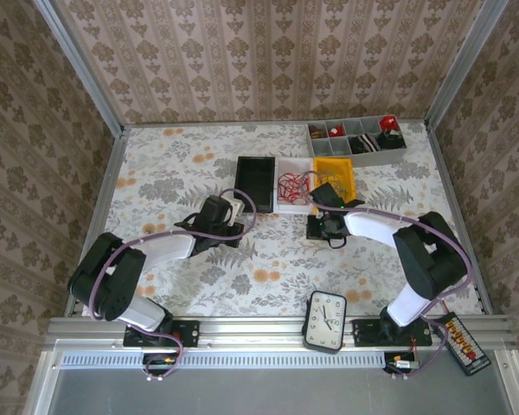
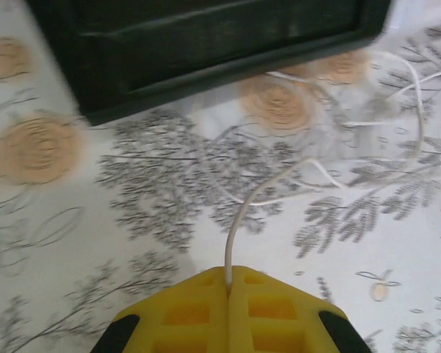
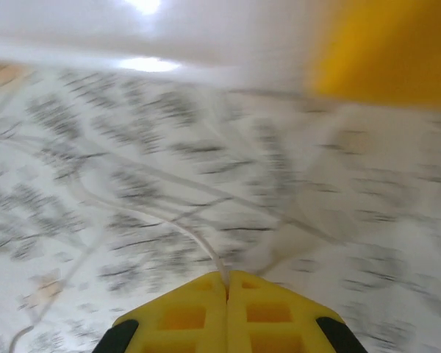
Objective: Untangle the cables
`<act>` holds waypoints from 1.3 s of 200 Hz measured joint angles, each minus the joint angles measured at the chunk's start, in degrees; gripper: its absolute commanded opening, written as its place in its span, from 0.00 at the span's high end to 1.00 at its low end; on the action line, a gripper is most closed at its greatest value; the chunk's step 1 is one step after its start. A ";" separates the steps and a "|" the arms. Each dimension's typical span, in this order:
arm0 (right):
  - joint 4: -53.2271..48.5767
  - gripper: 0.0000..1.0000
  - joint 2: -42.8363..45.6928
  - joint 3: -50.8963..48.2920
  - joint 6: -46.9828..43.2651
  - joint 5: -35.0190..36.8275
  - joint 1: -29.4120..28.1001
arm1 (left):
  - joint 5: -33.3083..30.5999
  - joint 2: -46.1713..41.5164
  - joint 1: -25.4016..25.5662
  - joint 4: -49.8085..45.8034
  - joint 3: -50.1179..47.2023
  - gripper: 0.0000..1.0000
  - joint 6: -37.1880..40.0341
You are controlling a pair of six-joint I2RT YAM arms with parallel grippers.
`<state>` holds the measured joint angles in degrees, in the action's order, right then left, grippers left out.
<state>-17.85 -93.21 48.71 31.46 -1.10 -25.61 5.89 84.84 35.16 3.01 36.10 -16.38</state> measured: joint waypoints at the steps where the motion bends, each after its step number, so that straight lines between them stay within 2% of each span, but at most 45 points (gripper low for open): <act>1: -0.02 1.00 0.09 -0.11 0.13 0.09 0.13 | -0.07 -0.04 -0.04 0.00 -0.02 1.00 -0.02; 45: -0.09 1.00 6.82 -7.21 10.82 4.92 7.89 | -4.13 -1.05 -2.62 -0.22 -1.99 1.00 -3.21; 116: -0.11 1.00 11.82 -12.33 19.78 6.99 14.53 | -12.81 -4.11 -3.82 -1.95 -3.30 1.00 -8.13; 149: 0.39 1.00 11.89 -12.52 20.96 6.93 14.75 | -10.10 -12.96 -3.80 -1.73 -4.66 1.00 -7.43; 191: 1.11 1.00 11.89 -12.52 21.18 6.93 14.75 | -8.81 -31.32 -3.72 -0.39 -4.39 1.00 -4.76; 217: 1.44 1.00 11.85 -12.52 21.16 6.93 14.75 | -9.97 -35.45 -3.72 -0.66 0.46 1.00 -1.86; 260: 1.92 1.00 11.82 -12.52 21.03 6.80 14.75 | -10.23 -28.17 -3.72 0.37 14.12 1.00 3.45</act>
<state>-15.92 -81.38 36.18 52.49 5.69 -10.85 -4.34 56.66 31.44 3.38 50.22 -12.93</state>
